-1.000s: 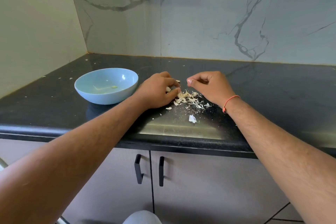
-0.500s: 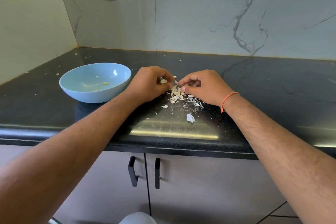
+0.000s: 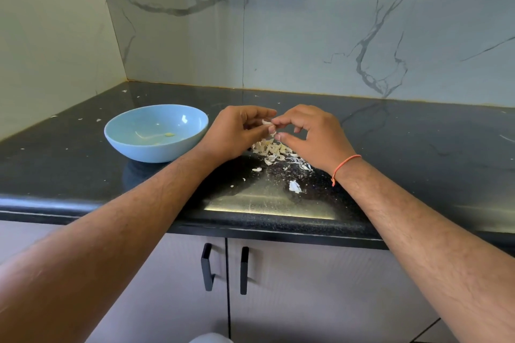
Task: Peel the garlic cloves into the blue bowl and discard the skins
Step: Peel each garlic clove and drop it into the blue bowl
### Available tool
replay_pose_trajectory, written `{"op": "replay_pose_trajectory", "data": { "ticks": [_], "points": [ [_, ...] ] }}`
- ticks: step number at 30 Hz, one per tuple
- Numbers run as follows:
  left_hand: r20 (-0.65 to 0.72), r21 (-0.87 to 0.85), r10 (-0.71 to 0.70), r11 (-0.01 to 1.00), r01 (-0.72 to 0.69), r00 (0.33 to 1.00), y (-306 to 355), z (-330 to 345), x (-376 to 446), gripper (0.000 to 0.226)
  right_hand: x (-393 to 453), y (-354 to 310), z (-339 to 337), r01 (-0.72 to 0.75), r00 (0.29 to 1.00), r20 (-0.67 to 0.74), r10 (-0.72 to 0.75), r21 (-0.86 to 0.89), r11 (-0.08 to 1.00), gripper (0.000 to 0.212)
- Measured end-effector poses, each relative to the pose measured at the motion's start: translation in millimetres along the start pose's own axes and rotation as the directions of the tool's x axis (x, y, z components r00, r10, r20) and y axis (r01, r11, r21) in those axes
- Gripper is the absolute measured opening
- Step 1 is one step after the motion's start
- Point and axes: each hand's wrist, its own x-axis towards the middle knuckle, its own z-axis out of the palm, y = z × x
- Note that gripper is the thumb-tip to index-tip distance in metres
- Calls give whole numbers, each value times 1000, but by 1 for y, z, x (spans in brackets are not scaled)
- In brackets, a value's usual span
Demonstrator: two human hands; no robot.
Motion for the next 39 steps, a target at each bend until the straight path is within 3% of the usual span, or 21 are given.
{"op": "replay_pose_trajectory", "data": {
  "ticks": [3, 7, 14, 21, 25, 30, 33, 39],
  "points": [
    [43, -87, -13, 996, 17, 999, -1, 2, 0, 40, 0, 1, 1, -21, 999, -25, 22, 36, 999, 19],
    [91, -80, 14, 997, -7, 996, -1, 3, 0, 37, -1, 1, 0, -50, 998, -30, 52, 66, 997, 15],
    [23, -102, 44, 994, -42, 999, 2, 1, -1, 22, -2, -5, -1, -180, 983, -7, 185, 196, 964, 13],
    [14, -64, 20, 998, -19, 1000, 6, 1, -2, 13, 0, 3, -3, -306, 949, 78, 306, 466, 830, 29],
    [36, -51, 5, 999, -4, 999, 5, 0, -1, 13, 0, 0, -4, -360, 923, 112, 369, 596, 718, 24],
    [74, -38, -15, 999, 18, 997, 4, 1, -2, 19, 0, 1, -4, -368, 919, 124, 374, 611, 701, 20],
    [88, -80, -39, 996, 46, 995, 4, 1, -1, 26, -1, -1, -2, -341, 934, 108, 342, 562, 754, 22],
    [133, -263, -109, 955, 141, 985, 9, 0, 0, 15, -2, -1, -2, -306, 951, 102, 292, 451, 838, 30]
  ]
}}
